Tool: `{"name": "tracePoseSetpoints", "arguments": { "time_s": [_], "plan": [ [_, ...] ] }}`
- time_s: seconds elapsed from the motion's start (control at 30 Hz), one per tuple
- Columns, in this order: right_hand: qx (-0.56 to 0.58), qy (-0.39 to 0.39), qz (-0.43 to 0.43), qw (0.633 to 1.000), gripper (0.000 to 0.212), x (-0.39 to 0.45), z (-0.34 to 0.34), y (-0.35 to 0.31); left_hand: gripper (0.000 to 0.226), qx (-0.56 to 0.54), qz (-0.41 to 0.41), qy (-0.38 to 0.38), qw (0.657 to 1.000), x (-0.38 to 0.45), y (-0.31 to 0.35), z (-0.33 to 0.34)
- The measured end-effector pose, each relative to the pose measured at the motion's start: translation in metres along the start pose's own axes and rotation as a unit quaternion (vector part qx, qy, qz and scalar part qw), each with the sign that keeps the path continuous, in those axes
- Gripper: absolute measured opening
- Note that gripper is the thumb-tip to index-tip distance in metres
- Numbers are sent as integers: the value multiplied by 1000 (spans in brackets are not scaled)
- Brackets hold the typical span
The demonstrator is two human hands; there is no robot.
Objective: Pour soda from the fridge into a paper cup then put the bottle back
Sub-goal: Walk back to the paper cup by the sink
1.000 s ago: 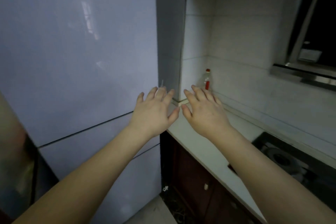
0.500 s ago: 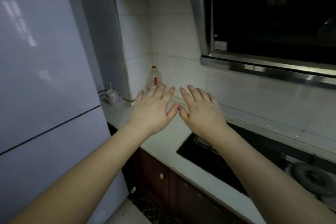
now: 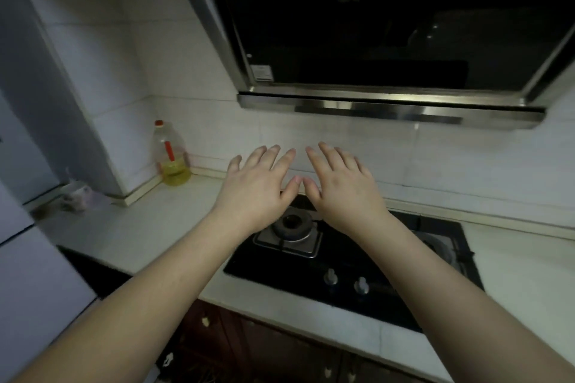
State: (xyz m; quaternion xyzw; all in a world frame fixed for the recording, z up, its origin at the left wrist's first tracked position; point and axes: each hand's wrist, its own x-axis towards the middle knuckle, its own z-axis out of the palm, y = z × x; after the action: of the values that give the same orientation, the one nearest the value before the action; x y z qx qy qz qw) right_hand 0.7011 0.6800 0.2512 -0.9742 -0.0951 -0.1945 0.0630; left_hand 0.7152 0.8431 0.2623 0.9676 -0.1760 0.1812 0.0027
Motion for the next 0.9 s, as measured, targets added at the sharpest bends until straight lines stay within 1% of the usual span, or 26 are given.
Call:
{"name": "tracePoseSetpoints", "arguments": {
  "time_s": [0.2, 0.3, 0.47, 0.6, 0.73, 0.9],
  "plan": [
    [-47, 1, 102, 994, 59, -17, -3, 56, 65, -44, 104, -1, 994, 47, 47, 25],
    [-81, 3, 157, 984, 58, -31, -10, 82, 61, -74, 165, 1, 984, 66, 74, 35],
    [-122, 16, 253, 960, 57, -64, -19, 118, 61, -104, 245, 3, 964, 86, 132, 47],
    [-143, 30, 324, 935, 67, -104, -28, 144, 61, -124, 318, 8, 940, 90, 189, 55],
    [-172, 18, 392, 904, 71, -154, -45, 172, 60, -152, 387, 4, 910, 84, 252, 54],
    [-204, 20, 461, 863, 67, -220, -74, 207, 59, -181, 455, 4, 872, 65, 335, 45]
  ]
}}
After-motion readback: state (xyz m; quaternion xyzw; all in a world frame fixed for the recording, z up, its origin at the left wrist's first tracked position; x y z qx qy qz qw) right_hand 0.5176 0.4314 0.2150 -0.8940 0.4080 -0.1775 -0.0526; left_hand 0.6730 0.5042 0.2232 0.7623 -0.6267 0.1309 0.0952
